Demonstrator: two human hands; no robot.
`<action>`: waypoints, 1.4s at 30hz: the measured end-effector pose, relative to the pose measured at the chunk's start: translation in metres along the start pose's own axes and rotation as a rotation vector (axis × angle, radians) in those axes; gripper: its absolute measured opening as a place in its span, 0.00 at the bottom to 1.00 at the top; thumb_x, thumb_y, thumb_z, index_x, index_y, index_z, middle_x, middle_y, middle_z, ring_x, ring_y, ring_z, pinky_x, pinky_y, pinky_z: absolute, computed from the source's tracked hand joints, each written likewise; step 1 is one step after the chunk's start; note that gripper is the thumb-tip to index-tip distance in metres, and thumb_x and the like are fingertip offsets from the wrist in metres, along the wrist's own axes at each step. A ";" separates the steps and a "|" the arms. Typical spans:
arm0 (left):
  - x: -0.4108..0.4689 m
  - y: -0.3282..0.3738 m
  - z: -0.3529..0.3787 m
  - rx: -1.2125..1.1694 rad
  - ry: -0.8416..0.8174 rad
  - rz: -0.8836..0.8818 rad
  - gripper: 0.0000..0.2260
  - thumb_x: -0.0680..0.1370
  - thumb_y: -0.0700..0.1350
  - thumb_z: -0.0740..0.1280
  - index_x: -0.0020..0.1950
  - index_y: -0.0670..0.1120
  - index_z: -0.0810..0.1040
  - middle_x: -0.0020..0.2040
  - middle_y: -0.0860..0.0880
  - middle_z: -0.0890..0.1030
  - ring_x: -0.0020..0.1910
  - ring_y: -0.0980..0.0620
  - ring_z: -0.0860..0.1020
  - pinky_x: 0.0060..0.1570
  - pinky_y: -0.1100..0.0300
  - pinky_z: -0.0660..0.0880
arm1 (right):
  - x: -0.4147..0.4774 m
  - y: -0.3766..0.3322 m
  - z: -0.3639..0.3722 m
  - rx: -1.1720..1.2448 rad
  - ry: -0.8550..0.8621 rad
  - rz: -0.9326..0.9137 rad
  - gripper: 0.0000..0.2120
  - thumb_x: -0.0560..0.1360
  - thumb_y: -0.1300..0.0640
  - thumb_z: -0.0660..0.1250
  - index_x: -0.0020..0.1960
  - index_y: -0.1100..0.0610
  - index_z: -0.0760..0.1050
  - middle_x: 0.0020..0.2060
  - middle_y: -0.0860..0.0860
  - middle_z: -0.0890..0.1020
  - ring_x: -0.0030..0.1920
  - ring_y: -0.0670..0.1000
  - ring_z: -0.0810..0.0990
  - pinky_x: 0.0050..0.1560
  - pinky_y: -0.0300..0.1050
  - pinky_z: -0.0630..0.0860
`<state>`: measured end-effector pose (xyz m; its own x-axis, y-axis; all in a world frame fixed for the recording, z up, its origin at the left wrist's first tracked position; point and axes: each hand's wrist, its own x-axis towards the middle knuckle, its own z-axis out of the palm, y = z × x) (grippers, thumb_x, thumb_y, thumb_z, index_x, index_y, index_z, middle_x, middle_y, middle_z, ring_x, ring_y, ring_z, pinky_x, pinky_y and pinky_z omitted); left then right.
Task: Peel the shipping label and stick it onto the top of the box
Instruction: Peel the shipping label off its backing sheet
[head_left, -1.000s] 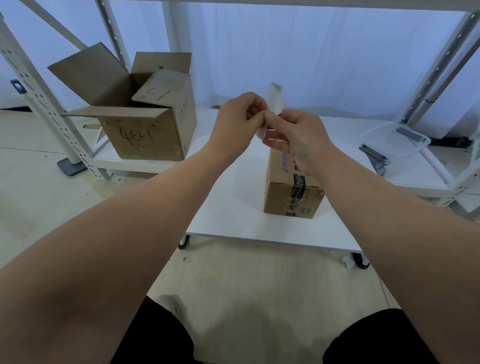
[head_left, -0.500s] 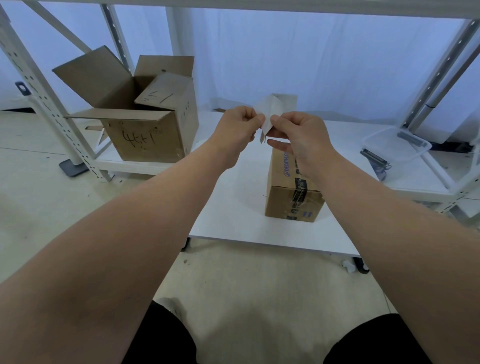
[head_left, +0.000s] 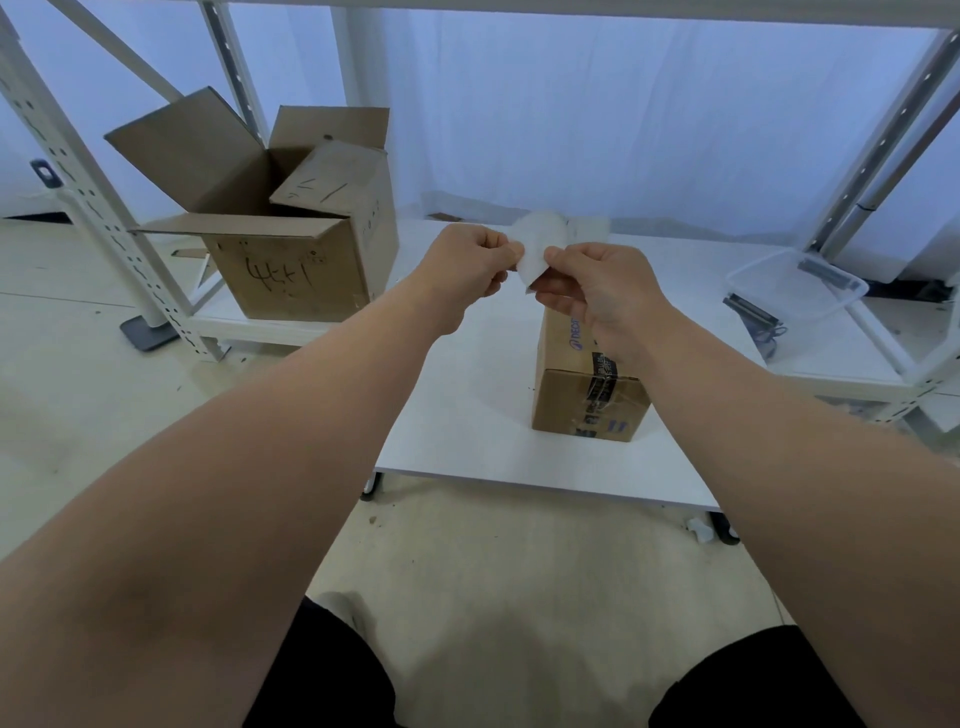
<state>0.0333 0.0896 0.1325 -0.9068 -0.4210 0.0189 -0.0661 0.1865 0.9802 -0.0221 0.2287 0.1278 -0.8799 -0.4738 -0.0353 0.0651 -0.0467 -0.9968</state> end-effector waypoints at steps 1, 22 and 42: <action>-0.002 0.000 0.003 0.066 0.000 0.012 0.10 0.78 0.46 0.66 0.45 0.38 0.78 0.38 0.48 0.77 0.35 0.55 0.73 0.38 0.65 0.75 | -0.001 0.002 0.000 0.012 0.017 0.010 0.06 0.76 0.61 0.67 0.41 0.61 0.78 0.39 0.57 0.84 0.40 0.52 0.84 0.50 0.47 0.82; -0.005 0.005 0.007 -0.129 0.045 0.135 0.07 0.76 0.41 0.68 0.45 0.36 0.80 0.36 0.46 0.79 0.34 0.54 0.77 0.40 0.65 0.76 | -0.003 -0.008 0.001 0.134 -0.064 -0.040 0.07 0.73 0.53 0.71 0.42 0.57 0.80 0.39 0.52 0.83 0.47 0.52 0.83 0.53 0.48 0.81; -0.001 0.002 -0.001 0.050 -0.089 0.108 0.11 0.80 0.42 0.63 0.38 0.44 0.76 0.37 0.48 0.77 0.36 0.55 0.75 0.41 0.65 0.76 | -0.001 -0.007 -0.001 -0.112 0.049 -0.093 0.04 0.72 0.62 0.70 0.39 0.60 0.79 0.38 0.55 0.82 0.39 0.48 0.81 0.45 0.40 0.80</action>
<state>0.0348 0.0898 0.1342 -0.9429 -0.3163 0.1043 0.0155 0.2712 0.9624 -0.0220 0.2301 0.1346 -0.9017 -0.4286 0.0568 -0.0680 0.0109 -0.9976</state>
